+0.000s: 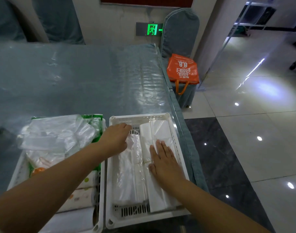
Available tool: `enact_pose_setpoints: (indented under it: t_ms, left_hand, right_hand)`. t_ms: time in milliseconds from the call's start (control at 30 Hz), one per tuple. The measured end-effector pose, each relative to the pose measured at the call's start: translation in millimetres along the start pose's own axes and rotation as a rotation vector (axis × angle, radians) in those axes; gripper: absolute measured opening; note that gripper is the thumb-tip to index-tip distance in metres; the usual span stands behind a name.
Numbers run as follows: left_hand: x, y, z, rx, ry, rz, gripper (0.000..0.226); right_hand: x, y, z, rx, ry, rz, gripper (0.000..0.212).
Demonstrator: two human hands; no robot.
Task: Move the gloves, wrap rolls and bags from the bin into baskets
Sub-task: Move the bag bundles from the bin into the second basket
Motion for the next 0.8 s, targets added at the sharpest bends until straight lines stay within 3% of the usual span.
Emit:
enact_pose_setpoints:
  t_ms: [100,333,467,600,800]
  left_hand:
    - [-8,-33,-2,-0.085,-0.133,-0.005,0.053]
    - [-21,-80,27,0.092,0.017,0.062,0.089]
    - [-16,-89,6,0.025,-0.032,0.008,0.083]
    - [11,-113,-39,-0.090,-0.098,-0.077,0.070]
    - [94,-166,-107,-0.252,-0.131,-0.233,0.052]
  right_hand:
    - [1,0,-2,-0.006,0.004,-0.002,0.063]
    - [12,22,-26,-0.142,0.052,0.067,0.056]
    - [42,42,-45,-0.236,0.128,0.050,0.046]
    - [94,58,-67,-0.319,0.219,-0.084,0.039]
    - [192,90,-71,-0.273,0.195,-0.237,0.038]
Point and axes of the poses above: each hand's wrist, its own y-axis towards the middle knuckle, its own z-axis out of the palm, x = y × z, the point moved 8 cm from there along y, towards the middle knuckle, and after that the axes turned 8 degrees about -x, right-handed, at the moved point
